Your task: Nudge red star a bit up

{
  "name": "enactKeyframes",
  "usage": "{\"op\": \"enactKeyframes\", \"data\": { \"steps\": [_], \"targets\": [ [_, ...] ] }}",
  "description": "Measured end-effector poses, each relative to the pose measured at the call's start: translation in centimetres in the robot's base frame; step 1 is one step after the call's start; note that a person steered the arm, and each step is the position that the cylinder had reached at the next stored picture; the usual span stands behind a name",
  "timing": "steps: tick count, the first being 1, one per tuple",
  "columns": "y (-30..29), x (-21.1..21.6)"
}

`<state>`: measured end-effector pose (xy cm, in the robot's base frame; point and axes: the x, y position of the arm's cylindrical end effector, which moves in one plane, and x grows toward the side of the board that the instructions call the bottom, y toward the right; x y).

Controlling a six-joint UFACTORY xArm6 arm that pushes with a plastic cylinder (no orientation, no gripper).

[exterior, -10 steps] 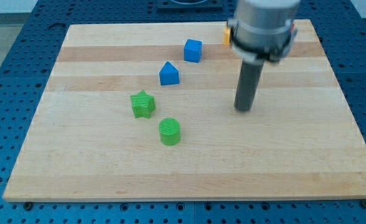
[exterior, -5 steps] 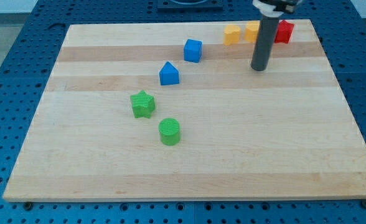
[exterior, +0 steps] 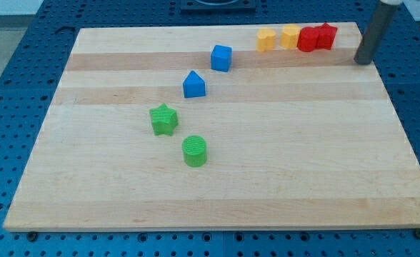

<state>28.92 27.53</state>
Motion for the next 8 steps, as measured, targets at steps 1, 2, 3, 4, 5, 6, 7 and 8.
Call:
{"op": "enactKeyframes", "data": {
  "steps": [1, 2, 3, 4, 5, 6, 7, 8],
  "targets": [
    [0.0, -3.8],
    [-0.5, -8.0],
    [-1.3, -9.3],
    [-1.6, -7.5],
    [-2.1, -3.3],
    [-2.7, 0.9],
    [-3.2, 4.0],
    [-2.6, -0.9]
  ]
}}
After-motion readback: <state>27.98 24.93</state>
